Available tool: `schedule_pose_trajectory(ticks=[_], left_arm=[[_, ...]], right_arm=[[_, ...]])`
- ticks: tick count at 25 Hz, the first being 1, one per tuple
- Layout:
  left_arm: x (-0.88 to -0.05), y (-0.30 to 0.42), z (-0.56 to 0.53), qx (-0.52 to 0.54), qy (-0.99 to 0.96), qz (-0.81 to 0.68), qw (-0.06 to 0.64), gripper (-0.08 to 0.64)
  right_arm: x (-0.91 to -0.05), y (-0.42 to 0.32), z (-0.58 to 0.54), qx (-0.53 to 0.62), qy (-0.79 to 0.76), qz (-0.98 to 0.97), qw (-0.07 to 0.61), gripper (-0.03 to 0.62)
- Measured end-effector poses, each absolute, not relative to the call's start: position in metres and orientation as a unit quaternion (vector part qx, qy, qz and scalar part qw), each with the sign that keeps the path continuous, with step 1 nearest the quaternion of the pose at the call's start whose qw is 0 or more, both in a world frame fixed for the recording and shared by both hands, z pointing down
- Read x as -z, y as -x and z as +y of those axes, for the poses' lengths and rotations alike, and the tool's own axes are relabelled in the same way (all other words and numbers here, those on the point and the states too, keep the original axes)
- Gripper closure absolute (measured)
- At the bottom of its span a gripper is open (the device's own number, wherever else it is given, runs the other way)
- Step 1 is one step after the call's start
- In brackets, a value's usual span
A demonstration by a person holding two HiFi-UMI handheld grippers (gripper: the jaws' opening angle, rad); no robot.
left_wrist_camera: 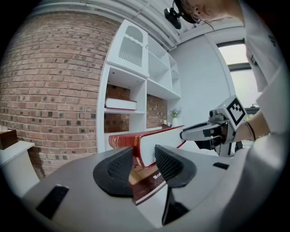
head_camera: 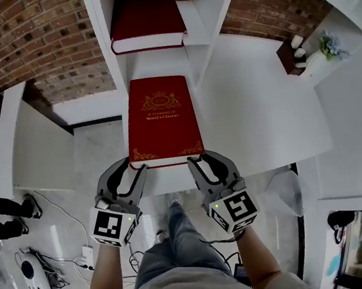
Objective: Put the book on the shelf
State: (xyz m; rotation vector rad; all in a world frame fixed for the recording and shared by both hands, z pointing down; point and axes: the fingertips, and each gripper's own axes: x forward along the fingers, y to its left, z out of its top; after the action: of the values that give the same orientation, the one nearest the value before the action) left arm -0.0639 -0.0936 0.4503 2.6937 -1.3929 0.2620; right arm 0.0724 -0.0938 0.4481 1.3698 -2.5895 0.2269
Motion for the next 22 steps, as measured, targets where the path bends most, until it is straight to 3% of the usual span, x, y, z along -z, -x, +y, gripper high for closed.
schedule_pose_trajectory(ticks=[22], left_arm=[[-0.358,0.077,-0.041,-0.023,-0.892,-0.451,-0.021,0.399]], right_arm=[[-0.354,-0.060,-0.037,-0.005,-0.490,-0.870,0.056,0.474]])
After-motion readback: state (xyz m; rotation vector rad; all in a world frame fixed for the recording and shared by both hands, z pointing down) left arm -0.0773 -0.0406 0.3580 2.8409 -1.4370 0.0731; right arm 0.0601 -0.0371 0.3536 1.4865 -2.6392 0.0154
